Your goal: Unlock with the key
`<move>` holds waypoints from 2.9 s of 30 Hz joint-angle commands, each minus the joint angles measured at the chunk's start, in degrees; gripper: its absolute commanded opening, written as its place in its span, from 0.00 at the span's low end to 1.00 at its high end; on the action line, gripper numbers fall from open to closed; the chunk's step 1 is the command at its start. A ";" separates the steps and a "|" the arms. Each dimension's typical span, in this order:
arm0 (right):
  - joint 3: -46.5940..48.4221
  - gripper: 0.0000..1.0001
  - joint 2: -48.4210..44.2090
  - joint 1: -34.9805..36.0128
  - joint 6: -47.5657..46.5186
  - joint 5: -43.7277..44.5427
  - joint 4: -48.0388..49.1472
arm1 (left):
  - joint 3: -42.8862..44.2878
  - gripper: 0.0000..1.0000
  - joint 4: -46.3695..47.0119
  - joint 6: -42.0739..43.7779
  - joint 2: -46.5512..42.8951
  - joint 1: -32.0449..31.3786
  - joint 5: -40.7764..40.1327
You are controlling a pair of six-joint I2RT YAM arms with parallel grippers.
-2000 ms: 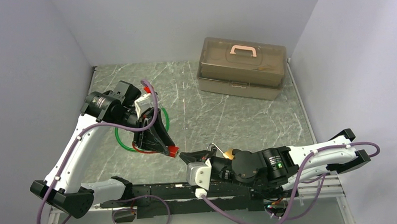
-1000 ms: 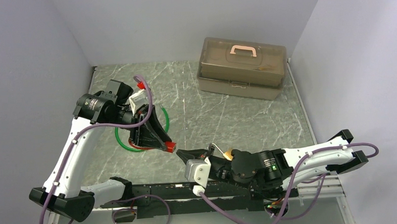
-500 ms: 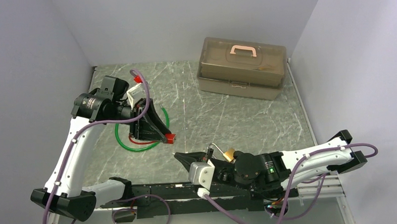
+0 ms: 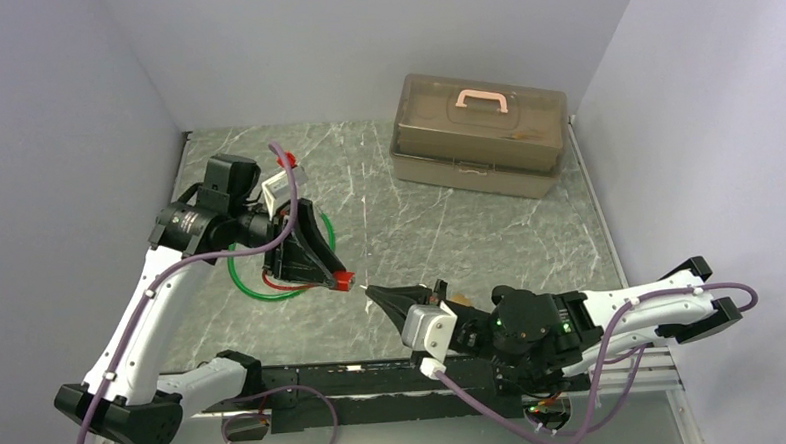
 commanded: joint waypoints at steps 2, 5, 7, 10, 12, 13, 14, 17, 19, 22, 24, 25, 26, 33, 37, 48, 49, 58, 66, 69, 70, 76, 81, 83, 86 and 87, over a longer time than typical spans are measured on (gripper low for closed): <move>3.93 0.00 -0.26 -0.49 0.85 -0.59 -2.90 | -0.65 0.00 6.71 -6.16 -1.15 -2.84 13.57; 4.45 0.00 0.36 -0.49 2.42 -1.96 -4.72 | -1.32 0.00 10.47 -9.82 -1.47 -3.24 13.66; 4.26 0.00 0.69 -0.47 3.03 -2.23 -5.38 | -0.77 0.00 10.08 -9.67 -1.23 -3.58 13.66; 3.95 0.00 0.83 -0.49 3.29 -1.92 -5.57 | -0.62 0.00 9.84 -9.53 -1.15 -3.72 13.70; 3.89 0.00 0.69 -0.51 3.40 -1.92 -5.52 | -0.61 0.00 9.69 -9.46 -1.31 -3.79 13.68; 3.94 0.00 0.68 -0.53 3.40 -1.85 -5.51 | -0.54 0.00 9.55 -9.46 -1.40 -3.81 13.74; 3.98 0.00 0.78 -0.50 3.33 -1.66 -5.46 | -0.42 0.00 9.31 -9.27 -1.45 -3.81 13.74; 4.06 0.00 1.18 -0.57 2.88 -1.45 -5.17 | -0.43 0.00 8.95 -8.99 -1.76 -3.89 13.68; 4.31 0.00 1.60 -0.55 2.68 -1.07 -4.94 | -0.64 0.00 8.83 -8.97 -1.97 -3.97 13.72; 4.31 0.00 1.82 -0.61 2.36 -0.52 -4.34 | -0.90 0.00 8.94 -9.15 -2.30 -4.05 13.69; 4.23 0.00 1.98 -0.67 2.09 -0.15 -3.86 | -1.04 0.00 9.01 -9.16 -2.42 -4.12 13.68; 4.24 0.00 2.02 -0.67 2.01 -0.08 -3.58 | -1.12 0.00 8.97 -9.16 -2.48 -4.16 13.74; 4.31 0.00 2.05 -0.63 1.91 0.00 -3.46 | -1.28 0.00 9.01 -9.25 -2.61 -4.16 13.71; 5.19 0.00 2.15 -0.66 1.33 -0.15 -3.39 | -2.10 0.00 9.81 -9.60 -3.16 -4.12 13.66; 5.18 0.00 2.11 -0.59 1.16 -0.24 -2.89 | -2.11 0.00 9.94 -9.69 -3.17 -4.16 13.66; 4.75 0.00 2.77 -0.88 0.89 -0.20 -2.69 | -1.53 0.00 9.65 -11.10 -2.99 -4.16 13.66; 4.69 0.00 2.80 -0.80 0.85 -0.18 -2.69 | -1.38 0.00 9.52 -11.07 -2.95 -4.16 13.66; 4.73 0.00 3.71 -1.03 0.45 -0.63 -1.09 | -1.56 0.00 9.22 -9.08 -3.17 -4.15 13.66; 4.35 0.00 4.77 -1.76 1.11 -2.03 -0.41 | -1.04 0.00 8.70 -8.72 -3.43 -4.16 13.66; 4.24 0.00 4.66 -2.13 1.58 -2.44 -0.78 | -0.83 0.00 8.70 -8.75 -3.52 -4.20 13.70; 4.22 0.00 4.68 -2.18 1.74 -2.44 -0.94 | -0.84 0.00 8.70 -8.74 -3.57 -4.17 13.66; 3.62 0.00 4.92 -2.59 3.17 -3.01 -2.11 | -0.47 0.00 8.48 -8.49 -3.61 -4.16 13.66; 1.72 0.00 4.56 -2.95 4.76 -4.33 -0.29 | 0.54 0.00 7.86 -7.94 -3.39 -4.07 13.66; 1.26 0.00 4.22 -3.11 5.30 -5.34 0.11 | 0.87 0.00 7.65 -7.82 -3.28 -4.07 13.67; 0.41 0.00 4.54 -3.38 6.12 -6.73 1.71 | 1.69 0.00 7.07 -7.23 -3.02 -3.83 13.74; -0.01 0.00 4.70 -3.51 6.32 -7.12 2.21 | 2.14 0.00 6.78 -6.96 -2.88 -3.69 13.74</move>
